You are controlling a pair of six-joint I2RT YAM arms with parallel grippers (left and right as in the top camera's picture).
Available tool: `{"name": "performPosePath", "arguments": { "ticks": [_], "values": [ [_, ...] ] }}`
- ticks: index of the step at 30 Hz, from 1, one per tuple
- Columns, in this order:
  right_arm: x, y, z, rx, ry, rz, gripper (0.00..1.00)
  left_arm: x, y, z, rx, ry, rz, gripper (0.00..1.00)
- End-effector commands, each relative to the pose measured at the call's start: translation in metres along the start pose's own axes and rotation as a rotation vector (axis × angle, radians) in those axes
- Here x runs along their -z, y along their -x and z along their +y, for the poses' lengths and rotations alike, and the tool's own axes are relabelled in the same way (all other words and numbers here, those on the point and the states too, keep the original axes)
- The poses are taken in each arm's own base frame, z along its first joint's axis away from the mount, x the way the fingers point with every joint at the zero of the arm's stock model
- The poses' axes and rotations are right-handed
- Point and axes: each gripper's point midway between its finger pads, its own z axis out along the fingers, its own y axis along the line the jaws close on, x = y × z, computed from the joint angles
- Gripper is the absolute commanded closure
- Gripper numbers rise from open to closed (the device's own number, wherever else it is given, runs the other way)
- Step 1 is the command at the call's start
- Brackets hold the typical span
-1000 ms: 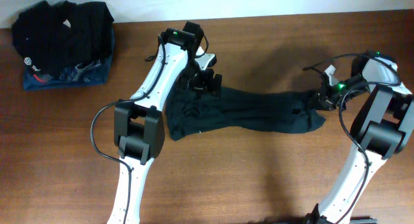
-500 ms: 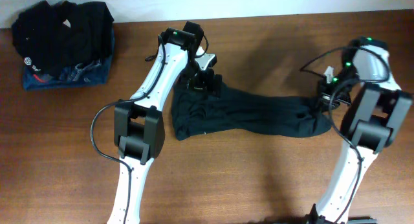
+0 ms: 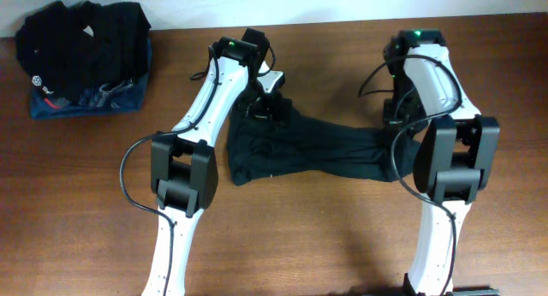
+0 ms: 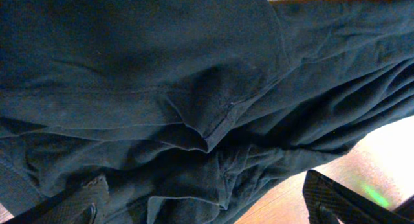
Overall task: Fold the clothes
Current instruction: 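Fold the shirt's right half leftward over the left half with the right gripper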
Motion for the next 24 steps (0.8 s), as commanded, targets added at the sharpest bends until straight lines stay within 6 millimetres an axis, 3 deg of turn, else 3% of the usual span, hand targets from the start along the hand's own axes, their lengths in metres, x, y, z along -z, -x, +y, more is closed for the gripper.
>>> {"name": "performPosePath", "arguments": {
  "ticks": [1, 5, 10, 13, 17, 19, 20, 21, 24],
  "values": [
    [0.029, -0.006, 0.008, -0.024, -0.027, -0.084, 0.96, -0.002, 0.002, -0.001, -0.031, 0.007, -0.003, 0.04],
    [0.035, -0.011, 0.041, 0.028, 0.007, -0.105, 0.96, -0.002, 0.002, -0.001, -0.030, 0.007, -0.002, 0.05],
    [0.044, -0.020, 0.100, 0.114, 0.117, -0.135, 0.96, -0.002, -0.001, -0.001, -0.027, 0.007, 0.009, 0.05],
    [0.043, -0.022, 0.115, 0.131, 0.158, -0.132, 0.95, -0.002, -0.002, -0.001, -0.024, 0.010, 0.016, 0.05],
    [0.042, -0.025, 0.126, 0.138, 0.215, -0.113, 0.80, -0.001, -0.002, 0.009, -0.023, 0.065, 0.017, 0.05],
    [0.043, -0.027, 0.131, 0.142, 0.246, -0.102, 0.67, -0.001, -0.002, 0.012, -0.020, 0.075, 0.017, 0.04],
    [0.044, -0.029, 0.136, 0.146, 0.275, -0.094, 0.53, 0.000, -0.002, 0.014, -0.019, 0.081, 0.016, 0.05],
    [0.045, -0.030, 0.138, 0.149, 0.286, -0.091, 0.47, 0.000, -0.002, 0.014, -0.018, 0.082, 0.016, 0.04],
    [0.046, -0.030, 0.140, 0.150, 0.301, -0.087, 0.46, 0.000, -0.003, 0.014, -0.018, 0.082, 0.018, 0.04]
  ]
}}
